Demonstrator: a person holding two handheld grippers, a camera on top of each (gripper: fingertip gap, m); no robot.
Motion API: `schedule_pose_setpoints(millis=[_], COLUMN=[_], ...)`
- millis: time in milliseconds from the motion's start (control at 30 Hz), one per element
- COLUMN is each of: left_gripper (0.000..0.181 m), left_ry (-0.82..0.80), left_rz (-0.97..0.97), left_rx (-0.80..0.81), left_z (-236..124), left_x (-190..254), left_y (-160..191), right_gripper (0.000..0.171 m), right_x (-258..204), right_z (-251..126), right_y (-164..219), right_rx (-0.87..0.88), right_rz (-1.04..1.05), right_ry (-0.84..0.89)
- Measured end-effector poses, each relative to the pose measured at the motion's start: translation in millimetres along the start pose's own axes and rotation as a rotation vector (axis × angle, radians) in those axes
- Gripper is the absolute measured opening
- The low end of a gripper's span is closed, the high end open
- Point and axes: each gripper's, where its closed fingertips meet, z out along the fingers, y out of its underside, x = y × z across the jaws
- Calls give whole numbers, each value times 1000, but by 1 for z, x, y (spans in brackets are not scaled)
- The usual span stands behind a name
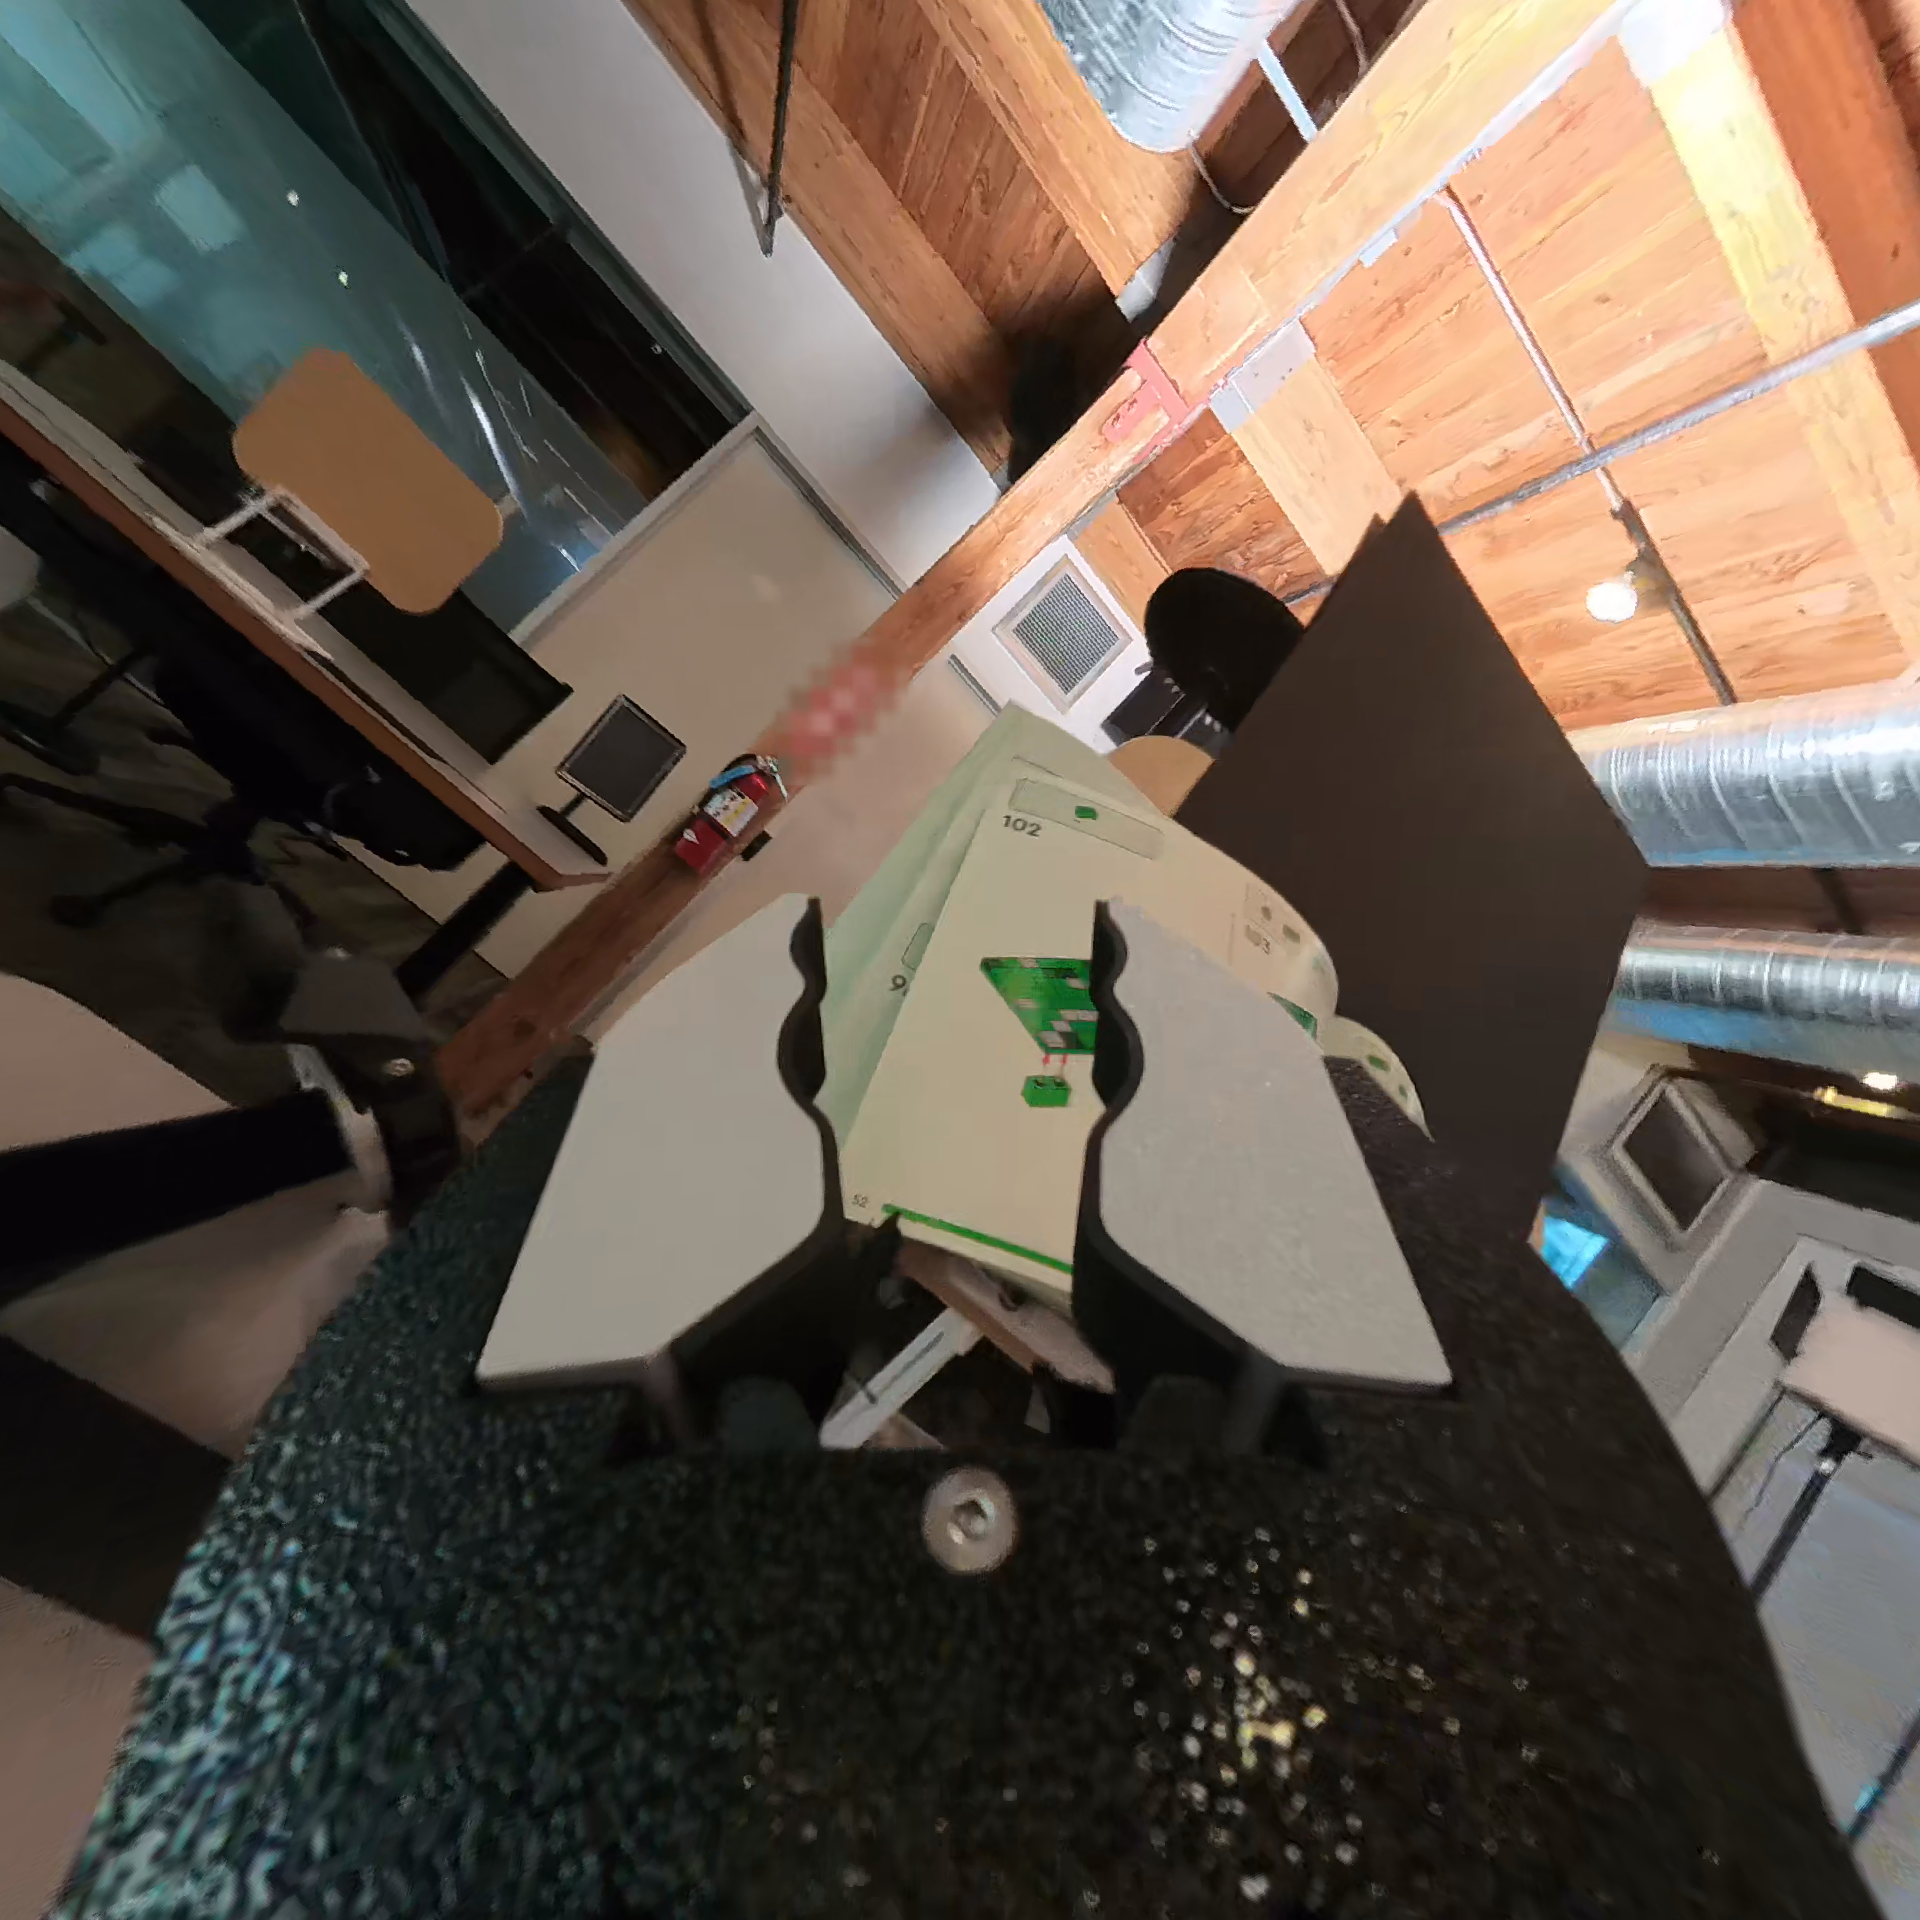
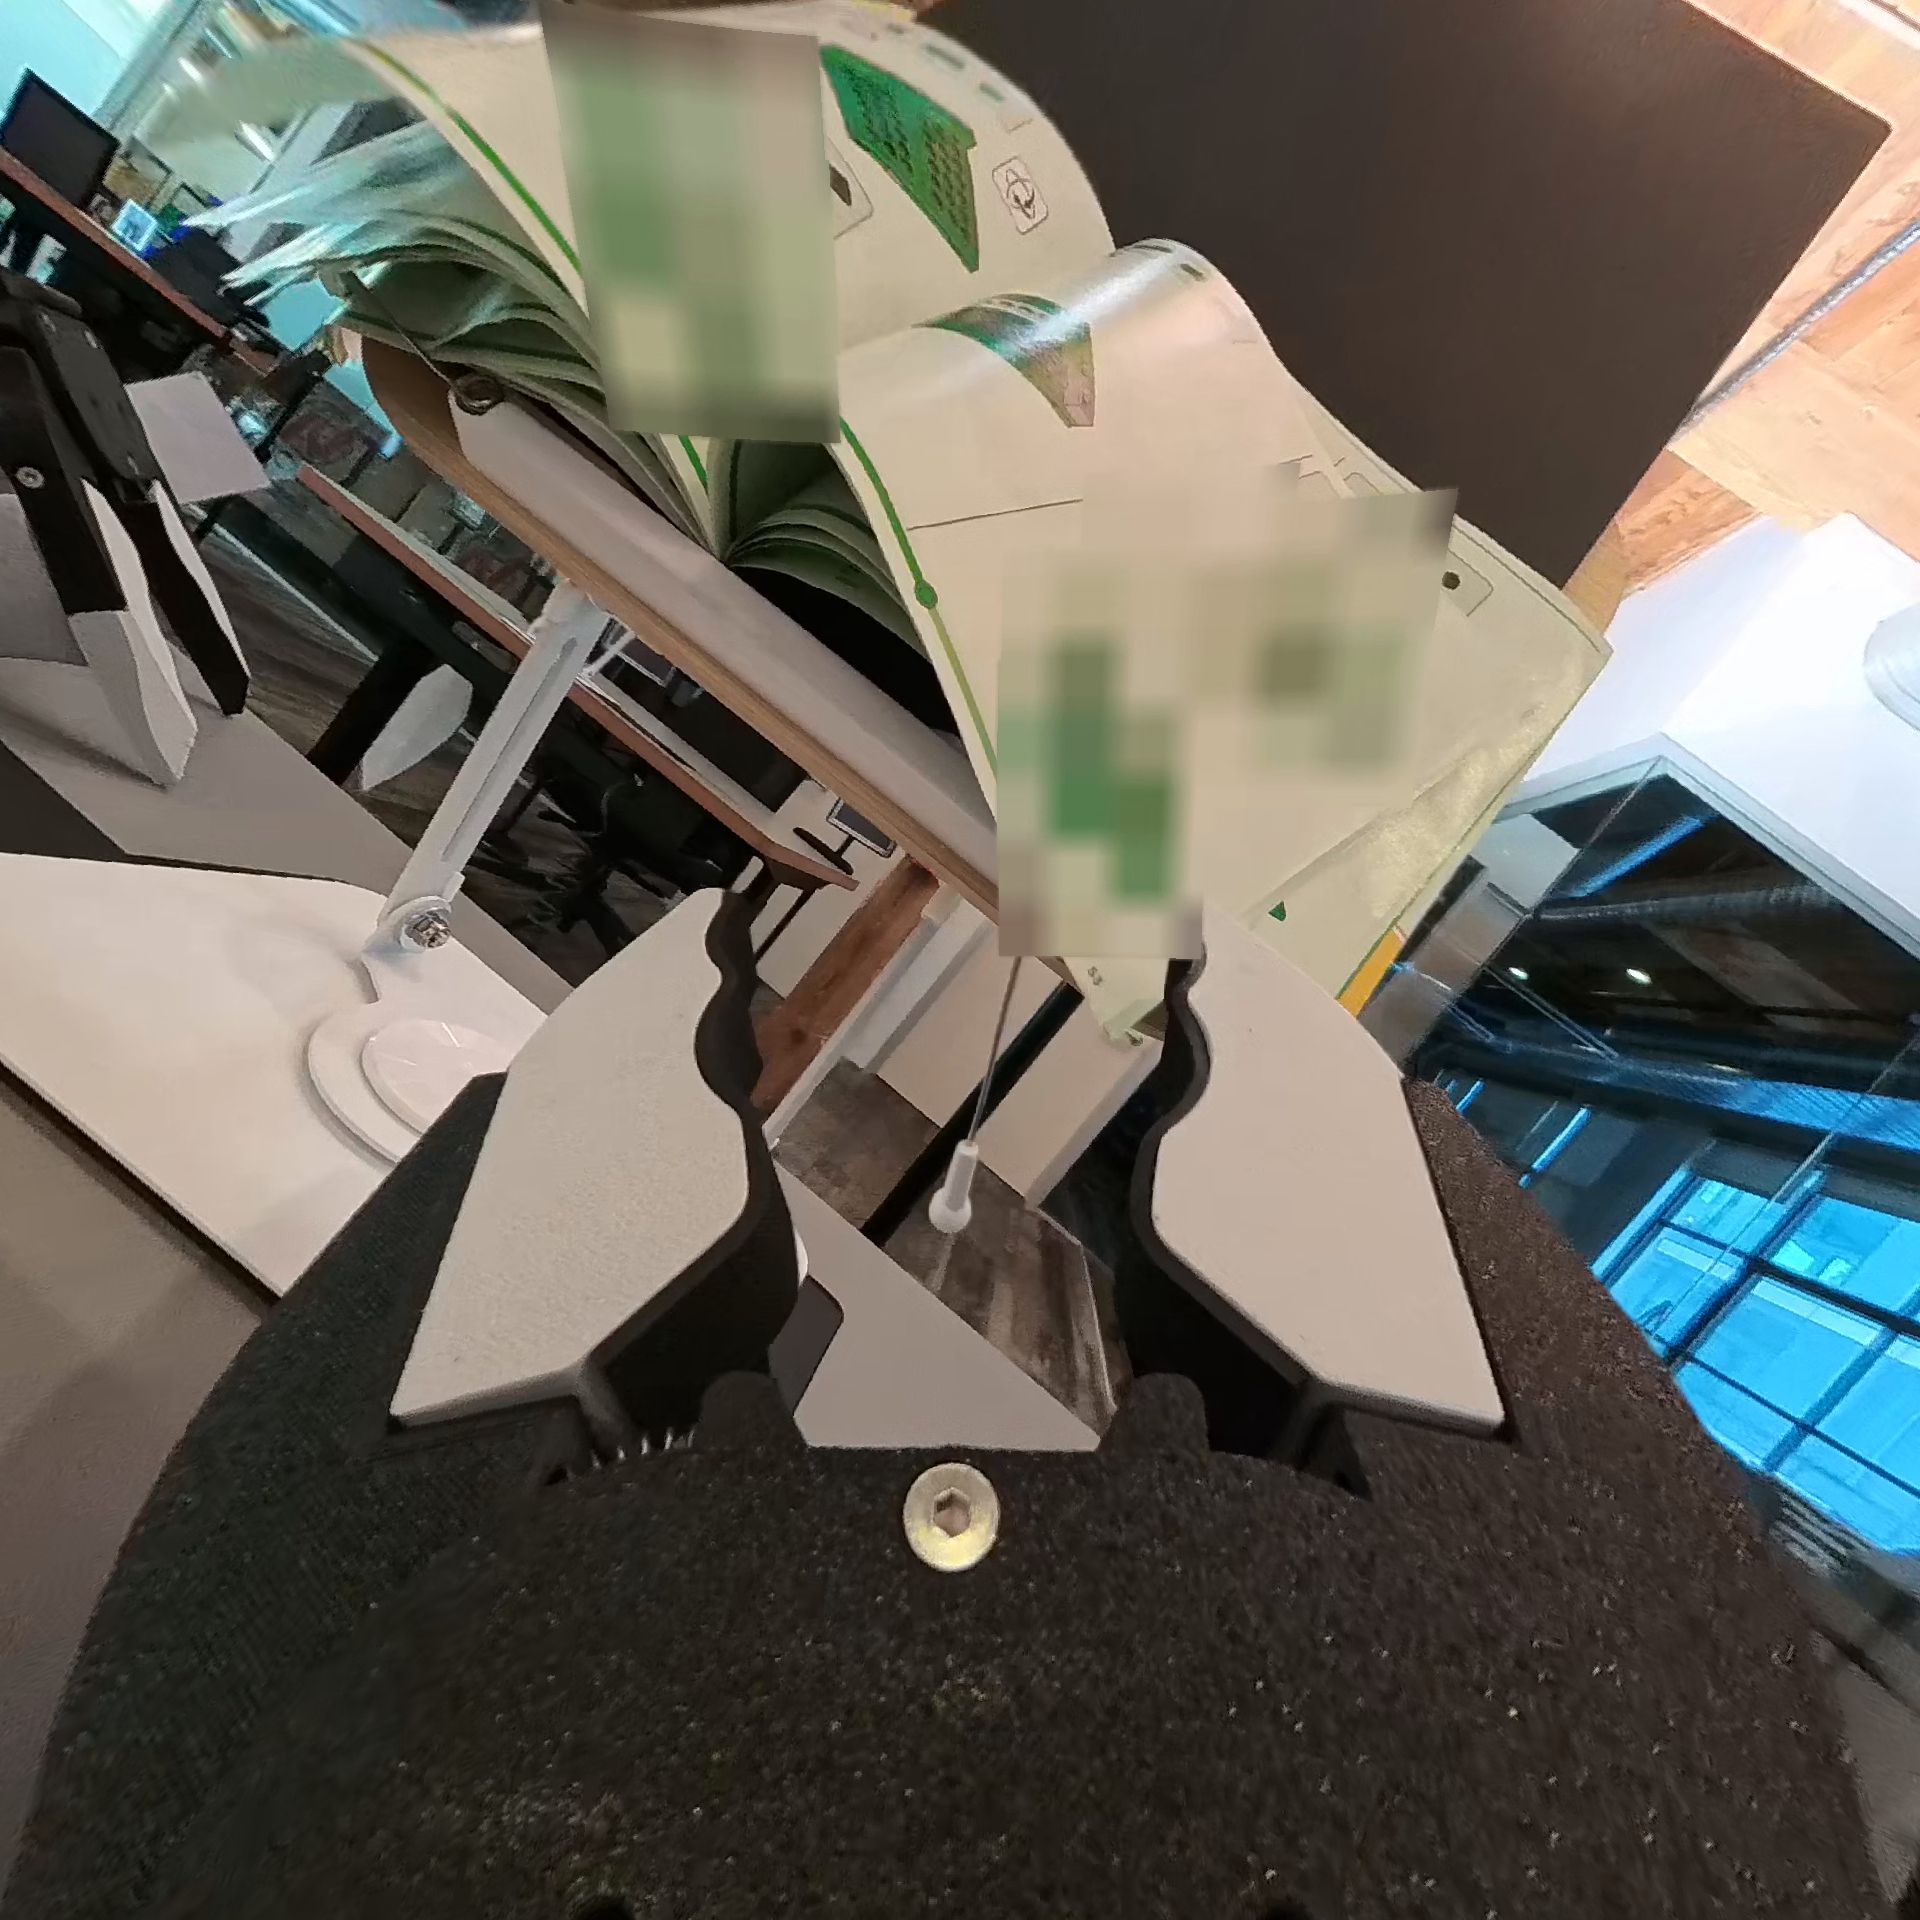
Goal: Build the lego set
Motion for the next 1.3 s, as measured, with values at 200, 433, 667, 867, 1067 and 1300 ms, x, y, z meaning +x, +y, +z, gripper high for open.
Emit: schedule_pose_setpoints(millis=[200,433,667,867,1067,1300], left_gripper=[50,45,34,38,38,37], left_ry=[184,393,495,536,493,350], left_rz=[423,928,1259,1339,1306,1128], left_rx=[-93,-212,-267,-285,-249,-177], left_z=[-49,-154,-208,-219,-220,-204], left_x=[57,89,74,74,77,59], left_y=[-13,-8,19,23,4,-48], right_gripper=[76,73,69,63,60,53], right_x=[6,13,31,44,50,83], right_z=[-1,-5,-22,-38,-50,-66], right_y=[3,5,13,13,13,-5], right_rx=[-5,-14,-64,-76,-96,-62], right_rz=[66,109,130,132,126,135], right_ry=[6,15,69,94,113,222])
